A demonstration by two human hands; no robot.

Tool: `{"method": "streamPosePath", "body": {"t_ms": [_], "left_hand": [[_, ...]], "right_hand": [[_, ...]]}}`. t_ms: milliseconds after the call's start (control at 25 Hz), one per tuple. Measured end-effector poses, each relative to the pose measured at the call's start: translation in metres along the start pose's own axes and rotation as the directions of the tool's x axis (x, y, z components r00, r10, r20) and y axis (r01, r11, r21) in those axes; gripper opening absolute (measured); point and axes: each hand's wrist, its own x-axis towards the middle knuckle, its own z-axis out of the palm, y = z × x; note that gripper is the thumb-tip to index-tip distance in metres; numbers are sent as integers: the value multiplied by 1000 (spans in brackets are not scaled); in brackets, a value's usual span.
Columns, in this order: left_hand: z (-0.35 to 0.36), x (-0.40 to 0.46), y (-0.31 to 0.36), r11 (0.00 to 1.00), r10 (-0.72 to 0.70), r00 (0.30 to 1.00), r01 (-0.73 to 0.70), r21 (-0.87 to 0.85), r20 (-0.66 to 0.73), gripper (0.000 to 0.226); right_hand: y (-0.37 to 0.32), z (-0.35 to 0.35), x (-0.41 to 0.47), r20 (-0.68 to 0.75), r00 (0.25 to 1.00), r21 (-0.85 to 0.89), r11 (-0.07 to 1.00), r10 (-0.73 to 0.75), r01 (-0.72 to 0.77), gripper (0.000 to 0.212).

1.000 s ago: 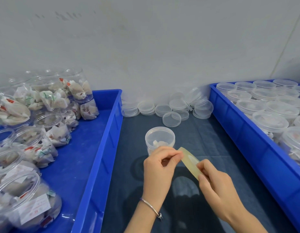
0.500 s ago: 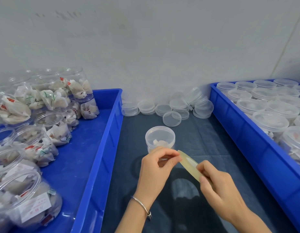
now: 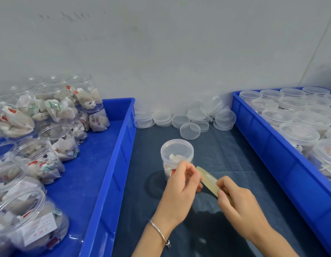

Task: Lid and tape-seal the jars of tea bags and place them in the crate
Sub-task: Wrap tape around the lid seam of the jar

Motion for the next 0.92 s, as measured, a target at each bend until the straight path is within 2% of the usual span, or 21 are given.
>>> {"method": "streamPosePath", "body": {"t_ms": [80, 160, 200, 320, 440, 600, 640, 720, 760, 920], "left_hand": [[-3, 2, -2, 996, -33, 999, 34, -81, 14, 20], [-5, 2, -4, 998, -46, 999, 47, -49, 16, 31], [-4, 1, -5, 999, -51, 999, 51, -18, 2, 31], [-4, 0, -7, 997, -27, 998, 31, 65, -58, 10], [-7, 0, -6, 990, 4, 996, 8, 138, -84, 8], [-3, -5, 0, 927, 192, 976, -147, 344, -101, 9], [-5, -6, 0, 915, 237, 965, -182, 360, -115, 11], [-9, -9, 0, 930, 246, 957, -187, 318, -155, 18], [-11, -11, 1, 953, 198, 965, -150, 261, -169, 22], [-22, -18, -5, 998, -13, 997, 7, -68, -81, 28]], "right_hand": [[1, 0, -4, 18, 1000, -15, 1000, 6, -6, 12], [-1, 0, -6, 23, 1000, -13, 1000, 15, -15, 11], [-1, 0, -6, 27, 999, -15, 1000, 17, -17, 8], [-1, 0, -5, 49, 999, -30, 999, 17, -16, 14], [-1, -1, -7, 66, 997, -54, 998, 27, -24, 15], [-3, -2, -5, 45, 999, -107, 994, 15, -10, 10], [-5, -6, 0, 27, 1000, -129, 992, 16, -12, 15], [-7, -16, 10, 6, 1000, -209, 978, -16, 17, 43], [-7, -20, 14, 14, 999, -267, 963, -43, 45, 51], [-11, -24, 22, 110, 991, -453, 883, -79, 121, 49]]}}
